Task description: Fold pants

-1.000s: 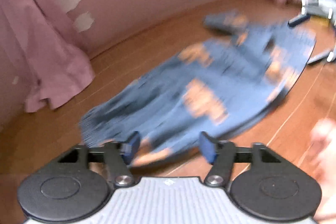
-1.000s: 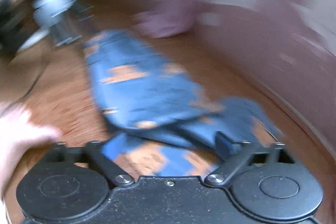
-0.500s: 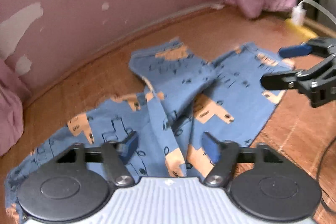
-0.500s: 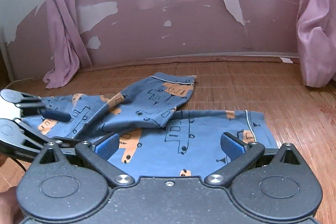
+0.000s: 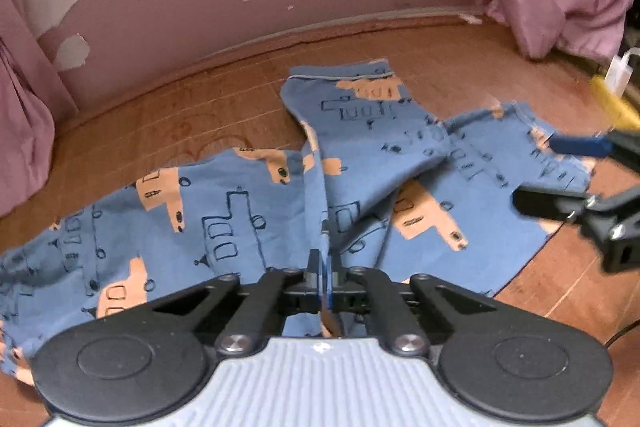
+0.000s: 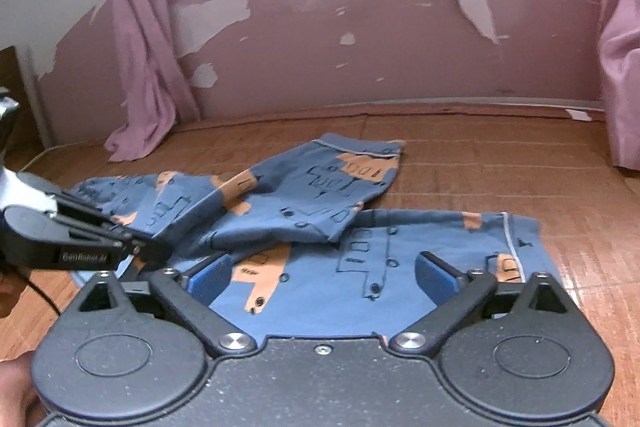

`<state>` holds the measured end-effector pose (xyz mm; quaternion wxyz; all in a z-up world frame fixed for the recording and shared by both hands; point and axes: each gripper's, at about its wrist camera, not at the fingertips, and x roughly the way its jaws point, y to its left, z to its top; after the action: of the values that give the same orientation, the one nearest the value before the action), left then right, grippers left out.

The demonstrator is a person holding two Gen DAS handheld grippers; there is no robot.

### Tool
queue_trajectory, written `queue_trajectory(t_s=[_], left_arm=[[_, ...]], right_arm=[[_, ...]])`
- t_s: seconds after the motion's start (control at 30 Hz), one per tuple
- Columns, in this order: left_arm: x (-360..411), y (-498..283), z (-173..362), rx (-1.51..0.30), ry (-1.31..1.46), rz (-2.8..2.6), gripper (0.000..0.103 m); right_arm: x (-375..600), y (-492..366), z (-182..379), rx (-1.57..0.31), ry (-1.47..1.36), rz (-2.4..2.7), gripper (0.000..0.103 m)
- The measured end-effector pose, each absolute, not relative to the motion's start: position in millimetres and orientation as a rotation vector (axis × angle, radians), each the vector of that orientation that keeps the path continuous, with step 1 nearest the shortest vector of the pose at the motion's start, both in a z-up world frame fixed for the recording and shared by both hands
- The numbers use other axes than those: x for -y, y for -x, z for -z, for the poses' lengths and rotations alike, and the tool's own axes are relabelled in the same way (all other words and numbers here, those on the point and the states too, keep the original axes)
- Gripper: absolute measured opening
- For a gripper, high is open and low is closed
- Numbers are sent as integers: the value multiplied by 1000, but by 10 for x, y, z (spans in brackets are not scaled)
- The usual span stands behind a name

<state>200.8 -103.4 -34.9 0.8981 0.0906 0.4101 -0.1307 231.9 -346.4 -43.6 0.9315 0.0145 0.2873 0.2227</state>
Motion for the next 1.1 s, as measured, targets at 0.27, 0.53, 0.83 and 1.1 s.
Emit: queue_trajectory(t_s=[0.27, 0.53, 0.83, 1.1], left_arm=[[994, -2011, 306, -841, -156, 340, 2], [1053, -1984, 302, -803, -168, 399, 2], [1078, -1934, 286, -771, -197, 443, 2], [992, -1926, 260, -748, -163, 448, 2]], right_arm=[[2833, -3511, -85, -805, 46, -537, 85], [1893, -4858, -47, -1194, 44, -409, 81], [1523, -5098, 278, -1308, 194, -285, 63], [1820, -4922, 64, -1157, 73, -319, 0]])
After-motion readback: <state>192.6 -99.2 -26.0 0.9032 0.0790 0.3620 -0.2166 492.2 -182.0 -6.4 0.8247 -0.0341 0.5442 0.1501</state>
